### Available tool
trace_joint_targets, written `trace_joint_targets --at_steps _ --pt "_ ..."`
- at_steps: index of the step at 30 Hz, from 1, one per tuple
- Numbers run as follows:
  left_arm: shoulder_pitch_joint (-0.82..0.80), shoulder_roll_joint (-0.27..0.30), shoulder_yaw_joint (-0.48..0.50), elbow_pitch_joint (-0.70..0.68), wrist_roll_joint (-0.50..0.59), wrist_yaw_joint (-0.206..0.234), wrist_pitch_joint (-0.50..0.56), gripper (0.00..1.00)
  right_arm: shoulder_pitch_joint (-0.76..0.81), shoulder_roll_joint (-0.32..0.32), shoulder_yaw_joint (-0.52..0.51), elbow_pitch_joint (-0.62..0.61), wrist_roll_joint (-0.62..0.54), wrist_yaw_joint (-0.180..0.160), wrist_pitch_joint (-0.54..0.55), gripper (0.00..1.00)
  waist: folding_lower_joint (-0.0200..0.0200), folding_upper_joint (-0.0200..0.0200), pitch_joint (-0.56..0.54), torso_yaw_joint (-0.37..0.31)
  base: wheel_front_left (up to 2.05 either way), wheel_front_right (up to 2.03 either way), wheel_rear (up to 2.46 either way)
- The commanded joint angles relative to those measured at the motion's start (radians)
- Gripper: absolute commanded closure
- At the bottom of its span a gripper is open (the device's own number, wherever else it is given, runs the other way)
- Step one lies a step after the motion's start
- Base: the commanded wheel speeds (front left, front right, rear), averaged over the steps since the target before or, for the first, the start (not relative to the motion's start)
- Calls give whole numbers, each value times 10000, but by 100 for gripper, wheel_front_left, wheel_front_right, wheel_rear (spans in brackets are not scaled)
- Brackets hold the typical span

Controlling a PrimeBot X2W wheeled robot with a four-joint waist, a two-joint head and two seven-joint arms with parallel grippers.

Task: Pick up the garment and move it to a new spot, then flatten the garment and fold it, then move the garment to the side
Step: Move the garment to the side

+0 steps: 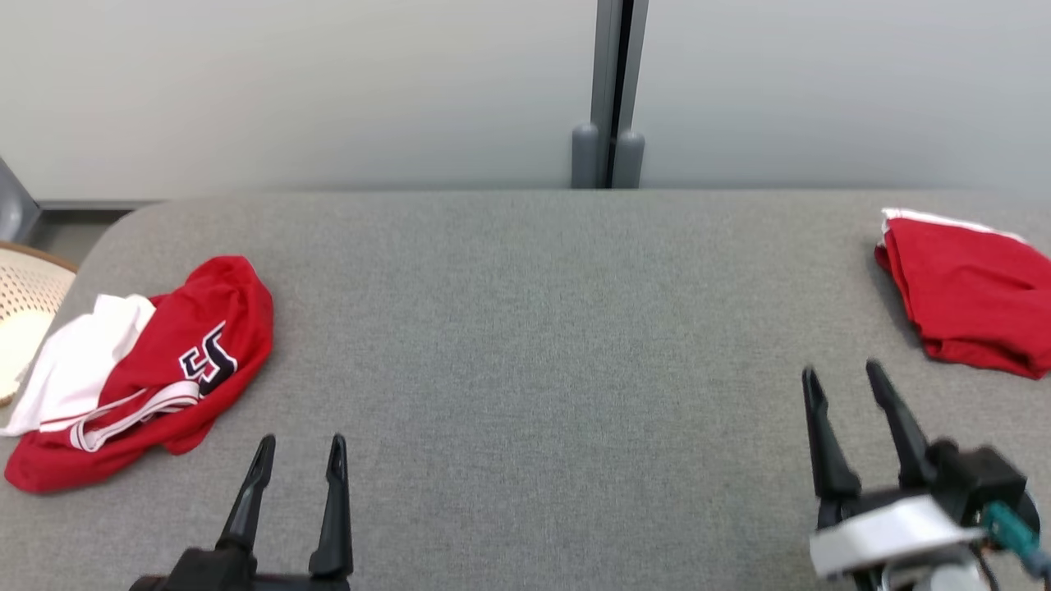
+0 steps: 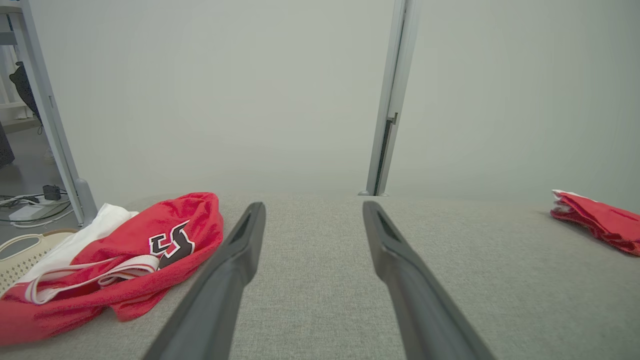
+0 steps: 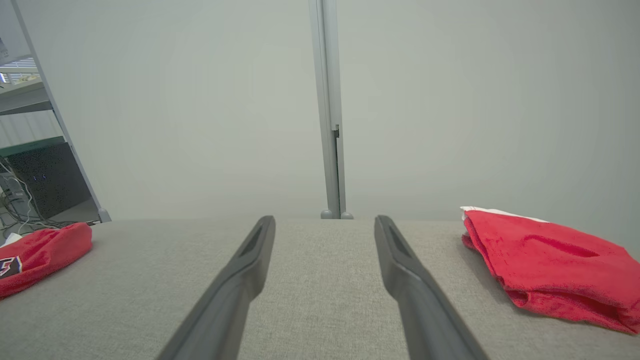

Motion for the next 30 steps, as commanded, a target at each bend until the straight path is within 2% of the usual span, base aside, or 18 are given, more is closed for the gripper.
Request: trace_joint_targets --at_steps 1,2,7,30 --pt "293 25 118 -7 0 -98 2 0 648 173 -260 -238 -332 -19 -5 0 0 0 -596 41 0 0 0" --pt "569 26 211 86 62 -154 2 0 1284 404 -330 -293 -547 -19 -5 0 0 0 -751 7 0 0 0" --pt "964 26 340 181 91 -182 2 0 2075 581 -415 -412 -610 -19 -7 0 0 0 -948 -160 0 0 0" --pt "1008 30 176 541 357 -268 3 0 2286 768 -632 -534 -683 -19 -9 0 0 0 -1042 -120 0 0 0"
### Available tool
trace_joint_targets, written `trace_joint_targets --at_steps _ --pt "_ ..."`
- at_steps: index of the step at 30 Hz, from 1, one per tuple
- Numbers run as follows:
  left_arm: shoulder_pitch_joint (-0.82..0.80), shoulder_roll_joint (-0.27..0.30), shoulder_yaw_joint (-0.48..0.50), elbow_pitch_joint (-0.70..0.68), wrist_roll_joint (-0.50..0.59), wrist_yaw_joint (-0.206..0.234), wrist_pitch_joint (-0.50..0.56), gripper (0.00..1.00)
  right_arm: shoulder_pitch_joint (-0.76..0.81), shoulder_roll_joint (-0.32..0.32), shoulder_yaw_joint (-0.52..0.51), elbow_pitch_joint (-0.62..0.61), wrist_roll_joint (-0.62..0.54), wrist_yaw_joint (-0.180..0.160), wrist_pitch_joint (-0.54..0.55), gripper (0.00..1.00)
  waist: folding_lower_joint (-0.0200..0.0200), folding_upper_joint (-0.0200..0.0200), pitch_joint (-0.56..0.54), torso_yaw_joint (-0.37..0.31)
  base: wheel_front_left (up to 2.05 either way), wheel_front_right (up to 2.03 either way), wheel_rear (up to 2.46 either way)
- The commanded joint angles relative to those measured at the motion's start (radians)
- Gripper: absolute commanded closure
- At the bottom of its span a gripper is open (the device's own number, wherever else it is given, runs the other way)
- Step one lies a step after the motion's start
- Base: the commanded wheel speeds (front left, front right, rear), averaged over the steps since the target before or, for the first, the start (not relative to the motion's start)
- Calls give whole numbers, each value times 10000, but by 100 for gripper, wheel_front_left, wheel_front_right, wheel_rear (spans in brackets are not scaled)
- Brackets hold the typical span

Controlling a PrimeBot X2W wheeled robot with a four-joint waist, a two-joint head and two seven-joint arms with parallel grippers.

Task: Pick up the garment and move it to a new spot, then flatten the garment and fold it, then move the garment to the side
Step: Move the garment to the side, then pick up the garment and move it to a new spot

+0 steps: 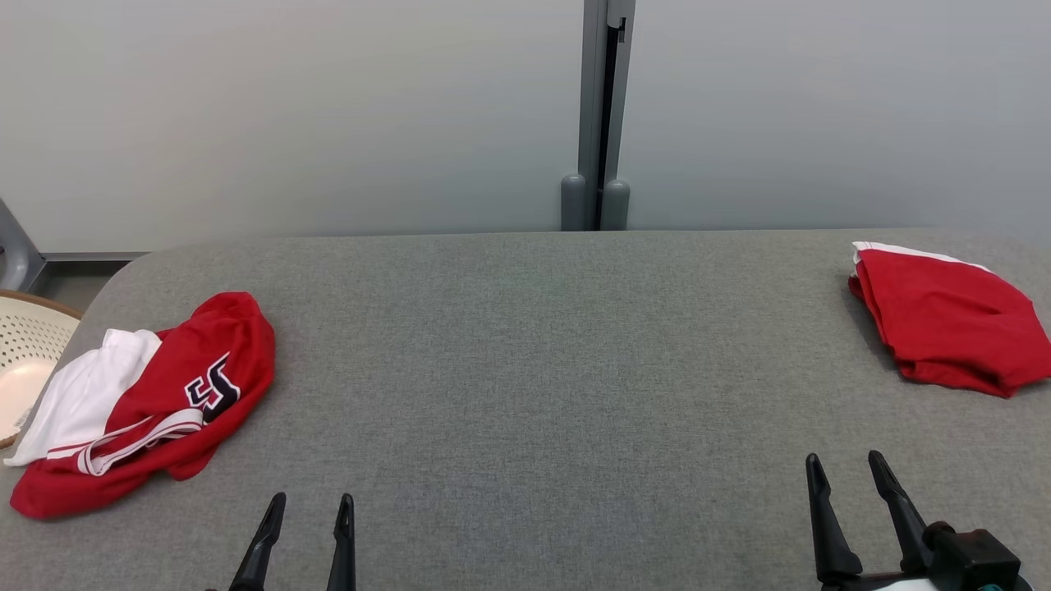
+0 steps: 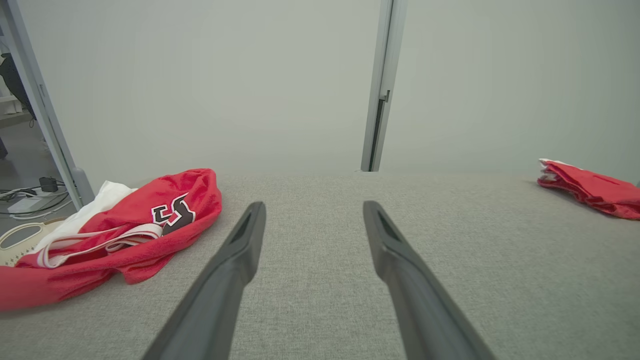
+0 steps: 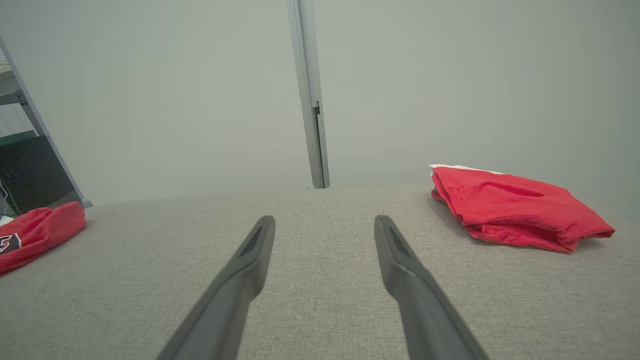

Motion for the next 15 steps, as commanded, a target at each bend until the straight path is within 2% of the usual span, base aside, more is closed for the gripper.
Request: trace_joint_targets --at_steps 1,11,15 --pt "-6 32 27 16 73 34 1 0 -5 -3 -21 29 -59 -19 -9 0 0 -1 6 14 0 0 0" --pt "-122 34 65 44 200 41 1 0 22 25 -7 72 -99 -19 -9 0 0 -1 68 56 0 0 0" --pt "-247 35 3 70 255 15 -1 0 77 54 -65 71 -115 -19 -9 0 0 -1 129 373 0 0 0"
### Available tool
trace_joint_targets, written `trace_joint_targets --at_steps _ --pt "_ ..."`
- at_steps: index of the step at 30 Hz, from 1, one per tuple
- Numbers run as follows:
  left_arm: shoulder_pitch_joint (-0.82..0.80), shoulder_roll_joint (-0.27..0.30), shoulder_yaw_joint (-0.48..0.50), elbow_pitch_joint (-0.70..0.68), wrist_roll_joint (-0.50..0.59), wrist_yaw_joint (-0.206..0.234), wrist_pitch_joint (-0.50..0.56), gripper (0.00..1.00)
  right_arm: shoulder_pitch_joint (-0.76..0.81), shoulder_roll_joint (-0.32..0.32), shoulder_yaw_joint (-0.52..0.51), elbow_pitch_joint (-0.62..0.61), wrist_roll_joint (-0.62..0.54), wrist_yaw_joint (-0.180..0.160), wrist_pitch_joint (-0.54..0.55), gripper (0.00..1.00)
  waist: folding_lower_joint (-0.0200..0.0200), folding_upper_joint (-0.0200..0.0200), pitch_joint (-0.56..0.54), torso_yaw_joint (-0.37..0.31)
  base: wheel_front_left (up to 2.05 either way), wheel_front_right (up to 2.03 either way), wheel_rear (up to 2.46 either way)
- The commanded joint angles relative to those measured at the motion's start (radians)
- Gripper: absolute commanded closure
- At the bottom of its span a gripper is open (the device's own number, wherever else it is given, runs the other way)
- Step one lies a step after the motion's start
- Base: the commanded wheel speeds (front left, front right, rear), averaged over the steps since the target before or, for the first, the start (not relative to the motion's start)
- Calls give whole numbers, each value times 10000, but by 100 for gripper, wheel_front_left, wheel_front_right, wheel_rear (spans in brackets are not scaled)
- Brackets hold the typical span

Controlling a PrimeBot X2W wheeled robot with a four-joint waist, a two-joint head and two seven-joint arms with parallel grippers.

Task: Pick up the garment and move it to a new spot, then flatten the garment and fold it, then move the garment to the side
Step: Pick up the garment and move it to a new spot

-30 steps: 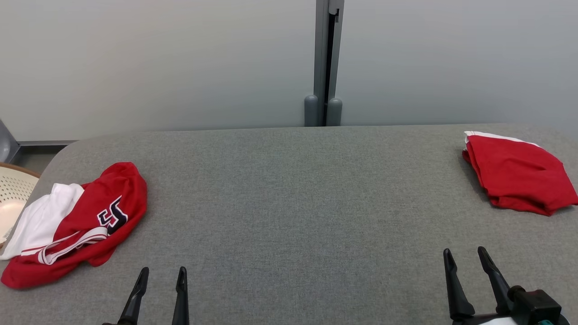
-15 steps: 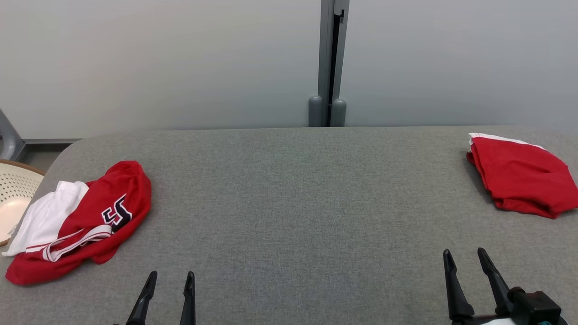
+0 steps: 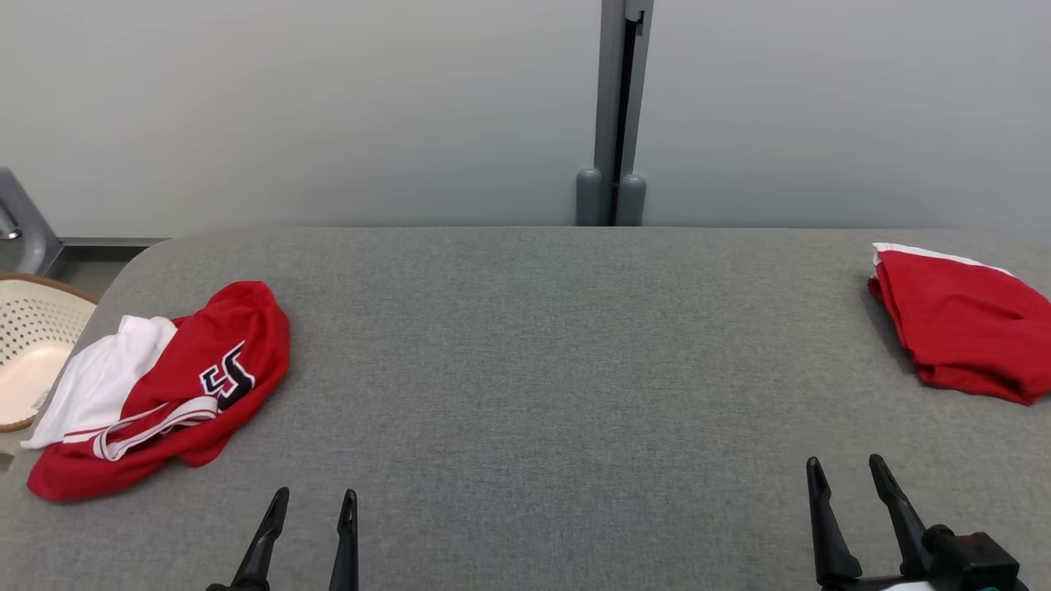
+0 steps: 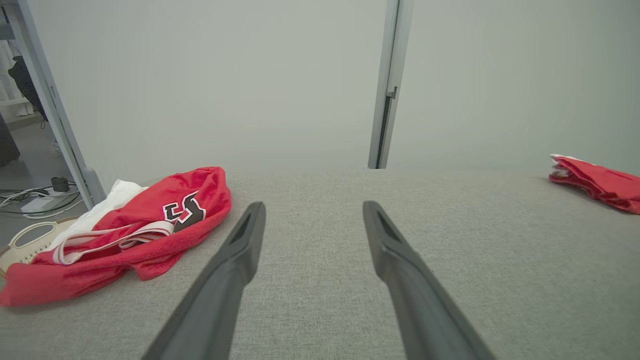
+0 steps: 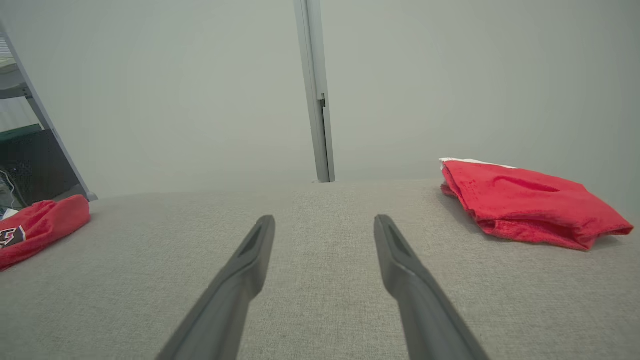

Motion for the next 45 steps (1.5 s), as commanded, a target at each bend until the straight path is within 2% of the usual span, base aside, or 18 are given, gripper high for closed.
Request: trace_joint_targets --at_steps 1,11,12,20,30,34,40,45 --pt "-175 36 -4 -22 45 37 -1 0 52 11 36 29 -66 -19 -9 0 0 0 34 265 0 0 0" --pt "29 37 -175 62 164 3 1 0 187 67 490 112 95 -19 -9 0 0 0 -20 2428 0 0 0" --pt "29 37 -175 62 164 3 1 0 187 67 490 112 95 -19 -9 0 0 0 -20 2428 0 0 0" --pt "282 32 51 -25 273 -32 1 0 220 91 808 155 269 -19 -9 0 0 0 -181 3890 0 0 0" --pt "242 34 185 -312 67 162 1 0 -218 76 1213 378 253 -19 -7 0 0 0 206 4256 0 0 0" --pt "-299 32 151 -198 231 -101 -1 0 -235 -90 1226 355 215 -19 -9 0 0 0 485 4311 0 0 0" --pt "-2671 32 58 788 70 -759 1 0 -566 -717 1144 83 -15 -19 -9 0 0 0 1756 4277 0 0 0" --pt "-5486 28 146 3025 -363 -976 -1 0 -1138 -1487 1050 -151 -200 -19 -9 0 0 0 3263 3910 0 0 0"
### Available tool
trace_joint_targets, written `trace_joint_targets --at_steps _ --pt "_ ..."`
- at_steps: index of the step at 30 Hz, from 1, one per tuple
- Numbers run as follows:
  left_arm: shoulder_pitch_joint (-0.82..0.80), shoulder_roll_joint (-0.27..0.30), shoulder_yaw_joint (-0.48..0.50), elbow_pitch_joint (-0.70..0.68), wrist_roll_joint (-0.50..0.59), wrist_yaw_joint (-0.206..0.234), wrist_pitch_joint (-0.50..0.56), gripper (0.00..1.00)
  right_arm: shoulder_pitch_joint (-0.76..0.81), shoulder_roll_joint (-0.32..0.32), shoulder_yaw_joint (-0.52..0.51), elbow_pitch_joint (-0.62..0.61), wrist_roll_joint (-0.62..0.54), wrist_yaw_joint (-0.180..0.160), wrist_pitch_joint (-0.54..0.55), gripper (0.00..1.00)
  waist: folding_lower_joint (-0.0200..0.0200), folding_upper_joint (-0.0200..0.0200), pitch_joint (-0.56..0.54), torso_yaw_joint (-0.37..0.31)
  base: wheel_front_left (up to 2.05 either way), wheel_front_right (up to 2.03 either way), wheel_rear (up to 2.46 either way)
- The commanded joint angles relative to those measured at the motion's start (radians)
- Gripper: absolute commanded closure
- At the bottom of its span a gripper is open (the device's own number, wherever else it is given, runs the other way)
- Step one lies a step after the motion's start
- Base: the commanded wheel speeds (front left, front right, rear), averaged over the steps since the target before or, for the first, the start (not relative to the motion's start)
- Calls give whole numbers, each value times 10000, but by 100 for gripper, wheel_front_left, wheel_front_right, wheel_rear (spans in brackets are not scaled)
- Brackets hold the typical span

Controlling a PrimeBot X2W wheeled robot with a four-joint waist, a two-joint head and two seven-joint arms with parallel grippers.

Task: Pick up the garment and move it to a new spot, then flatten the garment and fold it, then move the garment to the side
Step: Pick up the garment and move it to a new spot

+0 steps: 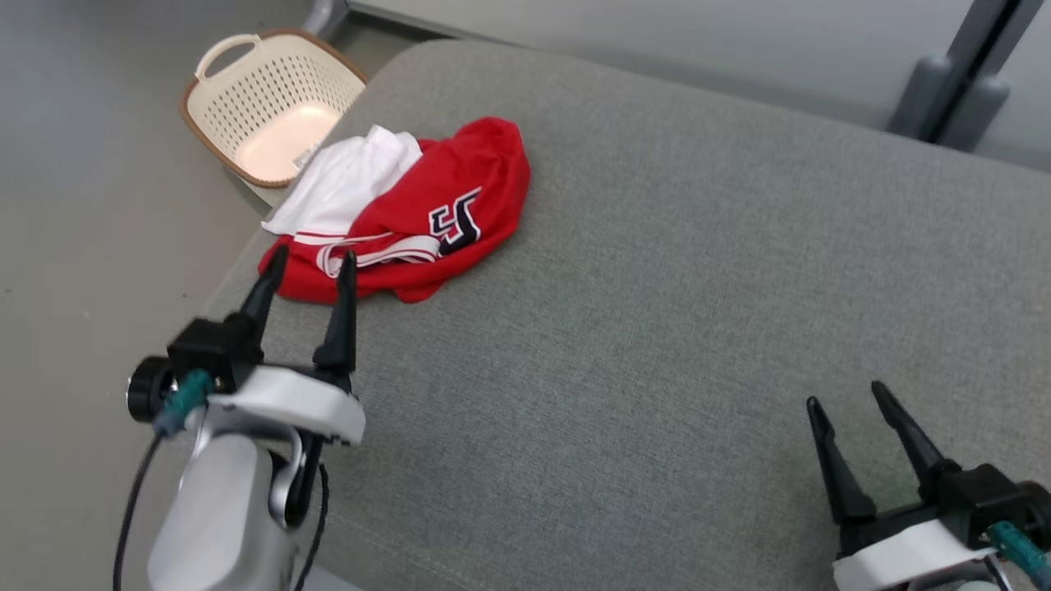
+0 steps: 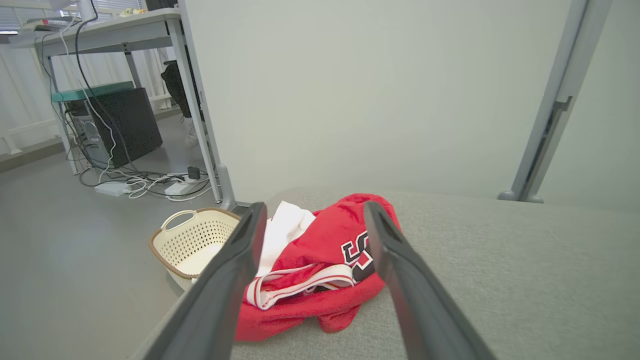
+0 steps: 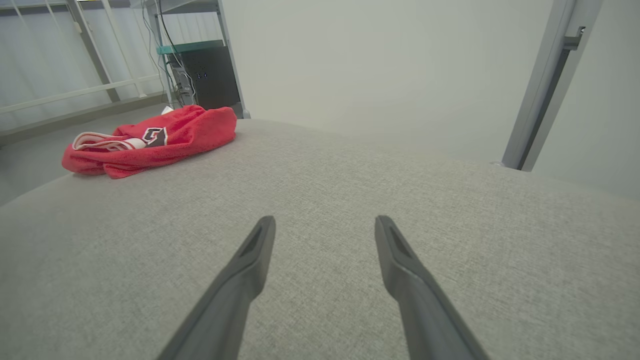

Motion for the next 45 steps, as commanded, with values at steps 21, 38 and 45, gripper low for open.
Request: trace_joint_targets --at_steps 21,38,45 --pt "-6295 211 489 8832 -1860 272 1564 0 -1362 -950 -532 -205 -225 -48 66 0 0 0 3400 -1633 0 0 0" --pt "-5589 1516 294 5989 -1183 -70 -10 100 -1461 295 -67 -76 72 -21 -7 0 0 0 1082 -2632 0 0 0" --pt "-4723 2052 -209 3498 -678 -203 181 100 -1243 940 71 148 236 -22 -5 0 0 0 -279 -3952 0 0 0"
